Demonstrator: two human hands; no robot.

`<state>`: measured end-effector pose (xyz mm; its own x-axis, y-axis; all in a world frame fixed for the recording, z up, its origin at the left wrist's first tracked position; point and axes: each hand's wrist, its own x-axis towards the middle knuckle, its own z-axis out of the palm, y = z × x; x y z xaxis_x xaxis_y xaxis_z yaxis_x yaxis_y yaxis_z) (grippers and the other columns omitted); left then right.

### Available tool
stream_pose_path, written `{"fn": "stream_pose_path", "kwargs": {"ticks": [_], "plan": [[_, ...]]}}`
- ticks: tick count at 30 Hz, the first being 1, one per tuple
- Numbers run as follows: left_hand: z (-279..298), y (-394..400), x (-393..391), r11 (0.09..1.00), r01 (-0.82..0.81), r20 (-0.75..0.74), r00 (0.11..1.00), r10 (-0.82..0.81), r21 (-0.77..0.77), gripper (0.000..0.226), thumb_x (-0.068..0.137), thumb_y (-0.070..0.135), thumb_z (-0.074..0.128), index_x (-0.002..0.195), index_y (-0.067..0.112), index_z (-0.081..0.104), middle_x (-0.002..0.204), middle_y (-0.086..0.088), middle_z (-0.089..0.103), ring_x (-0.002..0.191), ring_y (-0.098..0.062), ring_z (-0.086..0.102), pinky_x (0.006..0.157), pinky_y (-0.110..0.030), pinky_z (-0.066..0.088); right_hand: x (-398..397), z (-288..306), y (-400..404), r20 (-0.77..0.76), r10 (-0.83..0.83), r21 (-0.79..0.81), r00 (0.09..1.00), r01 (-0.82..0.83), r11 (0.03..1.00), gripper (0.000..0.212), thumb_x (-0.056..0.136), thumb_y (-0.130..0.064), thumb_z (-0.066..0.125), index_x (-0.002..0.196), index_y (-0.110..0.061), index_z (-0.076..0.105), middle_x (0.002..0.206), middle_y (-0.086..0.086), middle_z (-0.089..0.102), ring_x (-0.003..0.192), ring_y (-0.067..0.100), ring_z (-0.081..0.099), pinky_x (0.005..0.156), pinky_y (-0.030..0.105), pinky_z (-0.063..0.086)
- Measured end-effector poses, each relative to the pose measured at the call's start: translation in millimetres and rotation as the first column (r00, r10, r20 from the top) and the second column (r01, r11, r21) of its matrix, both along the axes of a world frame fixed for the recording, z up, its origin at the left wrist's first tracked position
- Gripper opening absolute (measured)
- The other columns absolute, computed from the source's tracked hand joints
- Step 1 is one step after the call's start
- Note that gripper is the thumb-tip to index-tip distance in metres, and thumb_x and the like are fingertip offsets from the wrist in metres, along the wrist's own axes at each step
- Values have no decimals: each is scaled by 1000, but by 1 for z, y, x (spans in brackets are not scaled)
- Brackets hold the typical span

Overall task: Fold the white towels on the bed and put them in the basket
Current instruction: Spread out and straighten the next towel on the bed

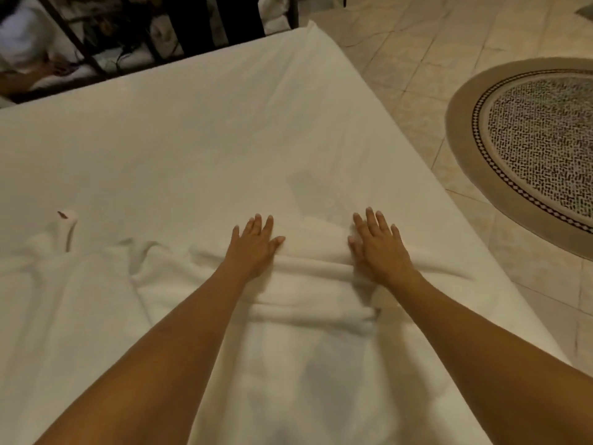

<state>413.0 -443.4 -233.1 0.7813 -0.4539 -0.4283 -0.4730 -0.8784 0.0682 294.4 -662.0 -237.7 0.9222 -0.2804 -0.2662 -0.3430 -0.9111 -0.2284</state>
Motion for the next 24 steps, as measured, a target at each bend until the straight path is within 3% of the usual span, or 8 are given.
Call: {"fn": "stream_pose_path", "kwargs": {"ticks": [4,7,13,20,24], "plan": [[-21,16,11,994,-105,-54,993,105,0,64,101,45,15,151,13,-9,159,-7,-14,148,-22,-6,119,-48,2,39,-15,17,21,8,71,1000,-9,997,56,101,-38,16,152,-18,4,160,10,-3,147,26,-3,118,45,5],[-40,21,-6,986,-147,0,989,148,-82,63,101,45,13,150,15,-12,158,-4,-19,147,-18,-13,120,-45,-1,52,-33,31,-12,-29,124,1000,30,992,58,100,-43,14,152,-21,1,159,11,-6,146,28,-7,118,48,0],[-52,25,-10,961,-187,31,980,197,-203,64,100,49,16,150,21,-11,158,2,-19,146,-12,-14,120,-42,-5,58,-46,35,-15,-26,57,1000,27,998,60,95,-59,19,149,-37,8,159,10,-10,146,29,-10,116,51,-5],[-47,21,-23,919,-232,92,957,274,-318,61,101,44,26,152,17,7,161,0,1,147,-15,7,119,-36,9,55,-43,44,78,-37,160,996,24,987,46,98,-44,33,142,-33,35,159,7,13,146,28,6,117,47,8],[-46,28,-20,917,-188,106,965,238,-351,63,99,48,30,151,17,14,160,-1,6,147,-17,12,118,-34,12,59,-45,37,192,-108,294,975,48,955,34,88,-43,56,111,-19,48,138,8,41,131,27,35,109,44,28]]}}
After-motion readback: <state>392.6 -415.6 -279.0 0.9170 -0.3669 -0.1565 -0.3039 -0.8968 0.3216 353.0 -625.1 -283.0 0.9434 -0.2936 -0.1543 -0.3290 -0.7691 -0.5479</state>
